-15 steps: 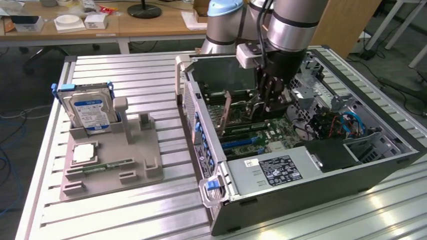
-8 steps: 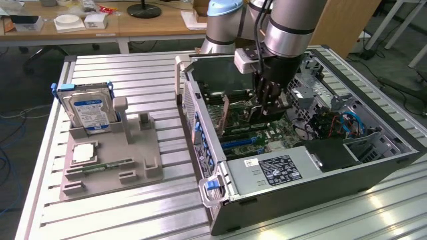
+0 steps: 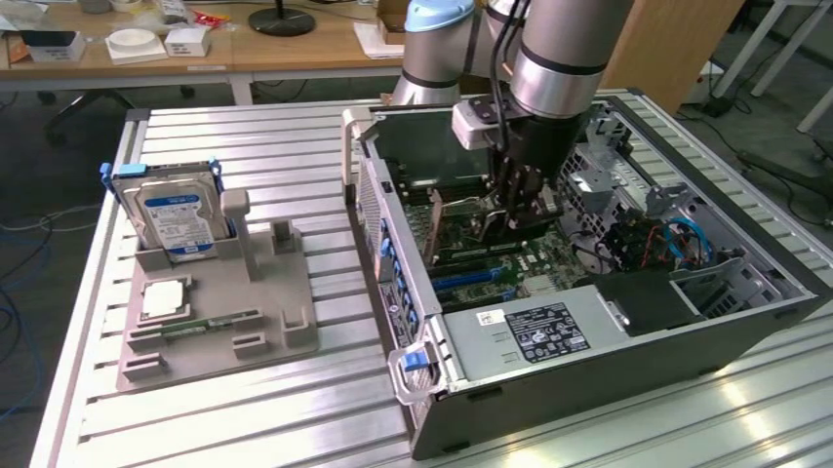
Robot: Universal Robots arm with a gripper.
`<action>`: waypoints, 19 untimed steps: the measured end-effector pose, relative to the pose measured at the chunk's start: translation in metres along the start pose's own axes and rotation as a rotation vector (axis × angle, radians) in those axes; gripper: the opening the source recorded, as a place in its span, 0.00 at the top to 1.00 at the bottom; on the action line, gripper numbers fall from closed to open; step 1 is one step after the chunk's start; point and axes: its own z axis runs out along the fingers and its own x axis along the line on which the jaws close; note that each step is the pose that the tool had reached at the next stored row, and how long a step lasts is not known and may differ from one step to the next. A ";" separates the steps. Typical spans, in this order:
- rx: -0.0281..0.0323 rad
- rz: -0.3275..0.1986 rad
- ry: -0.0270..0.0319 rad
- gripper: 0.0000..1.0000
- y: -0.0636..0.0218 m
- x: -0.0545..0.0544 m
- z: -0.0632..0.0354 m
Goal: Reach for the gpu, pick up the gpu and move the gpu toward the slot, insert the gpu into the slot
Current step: 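Insert the gpu into the slot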
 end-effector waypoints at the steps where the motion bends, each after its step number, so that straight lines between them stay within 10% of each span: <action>1: -0.0001 0.000 0.0000 0.73 0.0000 0.000 0.0002; 19: 0.0015 0.000 0.0001 0.73 0.0106 -0.005 0.0199</action>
